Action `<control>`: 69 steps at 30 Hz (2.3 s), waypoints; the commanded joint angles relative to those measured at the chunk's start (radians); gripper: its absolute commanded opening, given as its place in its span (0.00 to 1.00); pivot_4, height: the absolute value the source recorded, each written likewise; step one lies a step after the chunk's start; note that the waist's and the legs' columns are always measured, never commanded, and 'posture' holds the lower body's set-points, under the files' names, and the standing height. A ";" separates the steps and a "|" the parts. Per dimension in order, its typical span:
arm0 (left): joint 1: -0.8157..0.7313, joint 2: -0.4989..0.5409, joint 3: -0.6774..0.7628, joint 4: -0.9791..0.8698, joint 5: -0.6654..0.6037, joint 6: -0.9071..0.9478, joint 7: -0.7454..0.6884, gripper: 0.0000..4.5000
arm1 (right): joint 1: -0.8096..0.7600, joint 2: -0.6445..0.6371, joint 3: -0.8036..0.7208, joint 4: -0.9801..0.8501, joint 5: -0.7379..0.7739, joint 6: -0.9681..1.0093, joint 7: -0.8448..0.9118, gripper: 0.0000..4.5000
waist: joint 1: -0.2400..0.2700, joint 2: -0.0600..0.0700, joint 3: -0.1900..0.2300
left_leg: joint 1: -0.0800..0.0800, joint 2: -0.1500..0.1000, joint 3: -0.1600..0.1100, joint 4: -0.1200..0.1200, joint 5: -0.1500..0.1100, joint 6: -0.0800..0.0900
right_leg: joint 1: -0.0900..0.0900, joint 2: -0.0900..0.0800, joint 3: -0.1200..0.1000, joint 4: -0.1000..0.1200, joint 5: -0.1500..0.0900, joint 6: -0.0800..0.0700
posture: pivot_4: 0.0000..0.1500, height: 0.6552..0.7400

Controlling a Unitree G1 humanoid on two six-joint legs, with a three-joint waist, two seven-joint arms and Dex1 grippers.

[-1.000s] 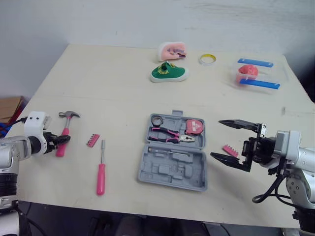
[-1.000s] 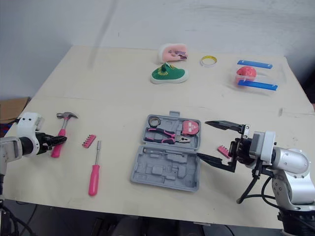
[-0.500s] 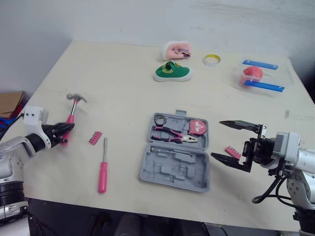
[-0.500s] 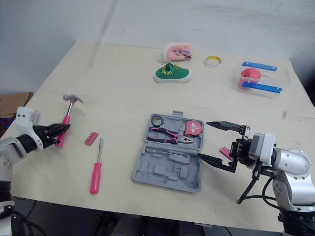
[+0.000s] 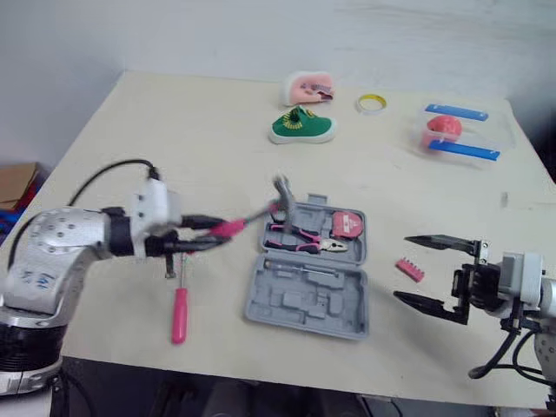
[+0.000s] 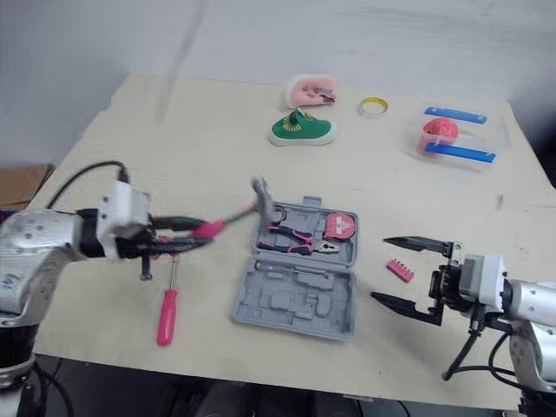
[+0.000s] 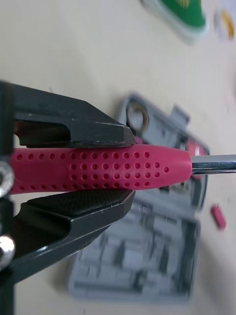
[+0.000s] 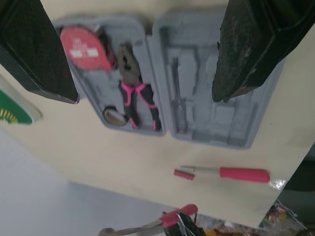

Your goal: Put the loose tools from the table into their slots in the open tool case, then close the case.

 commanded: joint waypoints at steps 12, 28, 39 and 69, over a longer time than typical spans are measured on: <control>-0.304 -0.126 -0.496 -0.025 0.234 0.193 0.005 0.11 | 0.216 0.070 -0.121 -0.063 -0.032 -0.062 -0.053 1.00 | 0.003 0.002 0.001 | 0.002 0.000 0.002 0.001 0.000 0.000 | 0.001 0.001 0.003 0.002 0.000 0.000 | 1.00 1.00; -0.441 -0.215 -0.707 0.050 0.467 0.326 0.037 0.11 | 0.250 0.100 -0.096 -0.122 -0.049 -0.065 -0.108 1.00 | 0.008 0.002 0.002 | 0.002 0.000 0.002 0.003 0.000 0.000 | 0.001 0.001 0.003 0.001 0.000 0.000 | 1.00 1.00; -0.494 -0.235 -0.756 0.130 0.519 0.298 -0.011 0.11 | 0.234 0.095 -0.063 -0.111 -0.053 -0.077 -0.114 1.00 | 0.006 0.002 0.002 | 0.003 0.000 0.002 0.003 0.000 0.000 | 0.001 0.001 0.003 0.001 0.000 0.000 | 1.00 1.00; -0.113 -0.450 -0.340 0.245 0.233 -0.188 0.007 0.35 | 0.203 0.100 -0.033 -0.094 -0.063 -0.079 -0.134 1.00 | 0.007 0.003 0.001 | 0.003 0.000 0.002 0.004 0.000 0.000 | 0.002 0.001 0.002 0.002 0.000 0.001 | 1.00 1.00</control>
